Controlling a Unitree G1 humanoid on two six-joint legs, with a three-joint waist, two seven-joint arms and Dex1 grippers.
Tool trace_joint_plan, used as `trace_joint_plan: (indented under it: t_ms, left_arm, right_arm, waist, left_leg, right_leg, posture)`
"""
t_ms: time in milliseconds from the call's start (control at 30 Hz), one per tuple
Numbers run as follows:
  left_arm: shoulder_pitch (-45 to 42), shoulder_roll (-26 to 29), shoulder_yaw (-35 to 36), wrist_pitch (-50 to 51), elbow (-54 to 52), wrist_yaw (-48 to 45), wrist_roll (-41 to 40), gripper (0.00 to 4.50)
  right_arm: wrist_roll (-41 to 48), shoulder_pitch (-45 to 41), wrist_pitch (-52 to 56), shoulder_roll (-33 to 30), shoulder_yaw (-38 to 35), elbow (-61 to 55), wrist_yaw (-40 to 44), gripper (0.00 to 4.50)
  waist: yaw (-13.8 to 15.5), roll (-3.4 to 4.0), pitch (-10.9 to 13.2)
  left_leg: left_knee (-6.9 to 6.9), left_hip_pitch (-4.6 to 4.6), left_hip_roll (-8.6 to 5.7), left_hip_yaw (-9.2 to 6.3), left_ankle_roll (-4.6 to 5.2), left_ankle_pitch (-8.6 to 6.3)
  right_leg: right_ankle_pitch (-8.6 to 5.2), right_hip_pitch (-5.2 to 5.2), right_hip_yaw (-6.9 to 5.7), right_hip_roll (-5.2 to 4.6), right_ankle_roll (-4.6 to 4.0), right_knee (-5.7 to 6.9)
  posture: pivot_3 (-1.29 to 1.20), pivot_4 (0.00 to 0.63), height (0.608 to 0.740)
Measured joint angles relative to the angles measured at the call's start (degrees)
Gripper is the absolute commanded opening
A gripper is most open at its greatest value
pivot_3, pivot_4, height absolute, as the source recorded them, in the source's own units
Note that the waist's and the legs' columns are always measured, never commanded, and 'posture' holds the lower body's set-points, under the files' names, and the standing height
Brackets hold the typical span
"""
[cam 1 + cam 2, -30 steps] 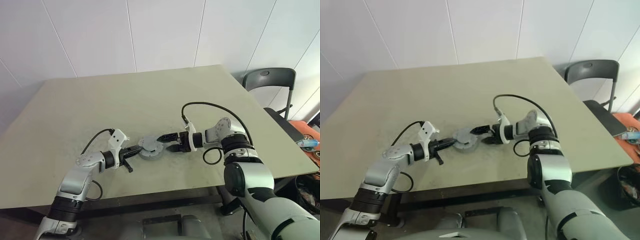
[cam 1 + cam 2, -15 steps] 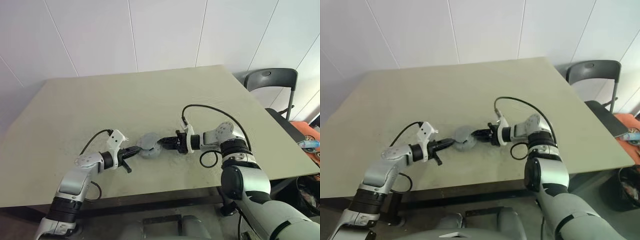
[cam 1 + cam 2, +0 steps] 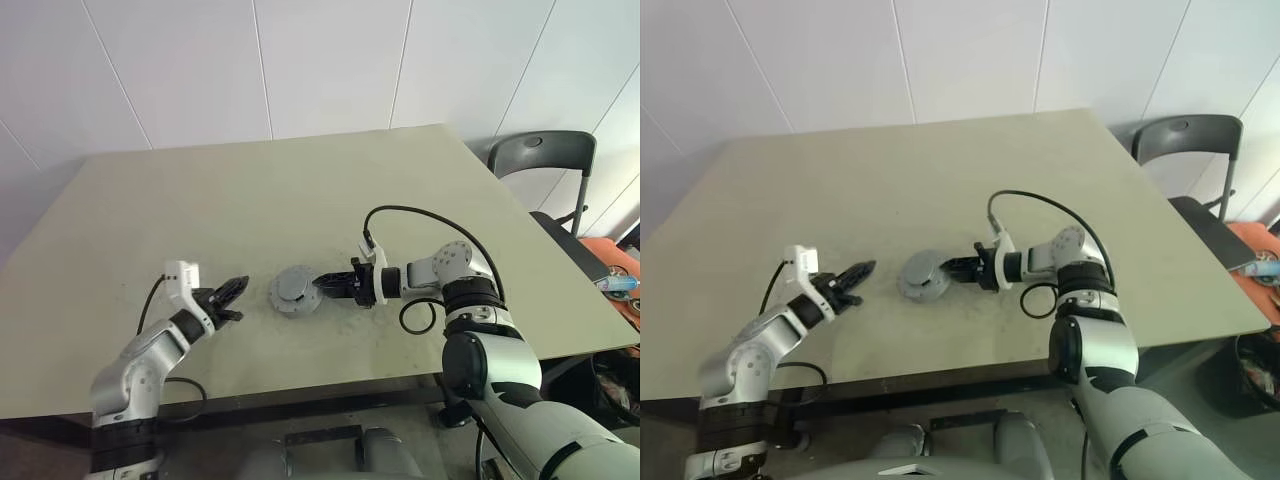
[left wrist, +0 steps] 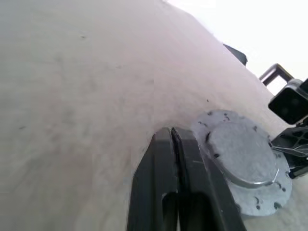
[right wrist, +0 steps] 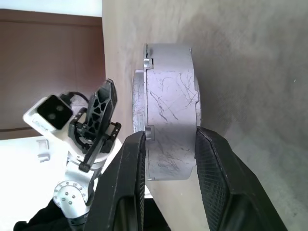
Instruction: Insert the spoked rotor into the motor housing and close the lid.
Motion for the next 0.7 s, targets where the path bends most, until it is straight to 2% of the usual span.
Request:
trace_joint_plan:
  t_ms: [233, 367, 533, 700]
  left_arm:
    - [1.7, -2.4, 6.9, 10.8, -0.8, 1.2, -21.7, 3.19]
    - [2.5, -3.2, 9.0, 12.5, 0.4, 3.6, -29.0, 4.46]
    - [3.0, -4.0, 10.0, 15.4, 2.2, 6.4, -39.5, 4.50]
    - [1.7, -4.6, 9.4, 15.8, 3.7, 11.5, -46.4, 4.50]
  right_arm:
    - [2.4, -1.4, 1.8, -1.3, -2.3, -0.1, 0.0, 1.14]
    - [3.6, -2.2, 2.5, -2.1, -4.2, -0.5, -0.1, 1.14]
    - [5.3, -3.4, 3.8, -2.0, -6.9, -1.2, -0.5, 1.14]
    - [6.7, -4.2, 5.8, -1.0, -6.7, -4.8, -0.6, 1.14]
  waist:
    - [-0.1, -0.07, 0.0]
    - [-0.1, -0.07, 0.0]
    - [0.0, -0.08, 0.0]
    - [0.0, -0.08, 0.0]
  left_leg:
    - [0.08, 0.00, 0.00, 0.01, 0.00, 0.00]
    - [0.03, -0.01, 0.00, 0.01, 0.00, 0.00]
    - [0.04, -0.06, 0.00, 0.01, 0.00, -0.01]
    - [0.02, -0.06, 0.00, 0.01, -0.01, -0.01]
  right_leg:
    - [-0.08, 0.03, -0.02, 0.00, -0.13, -0.02]
    - [-0.08, 0.02, -0.02, 0.01, -0.13, -0.06]
    - [-0.07, 0.04, -0.02, 0.01, -0.13, -0.18]
    - [-0.07, 0.05, -0.02, 0.01, -0.13, -0.23]
  posture:
    - [0.00, 0.000, 0.740]
    - [0.00, 0.000, 0.740]
    - [0.00, 0.000, 0.740]
    - [0.00, 0.000, 0.740]
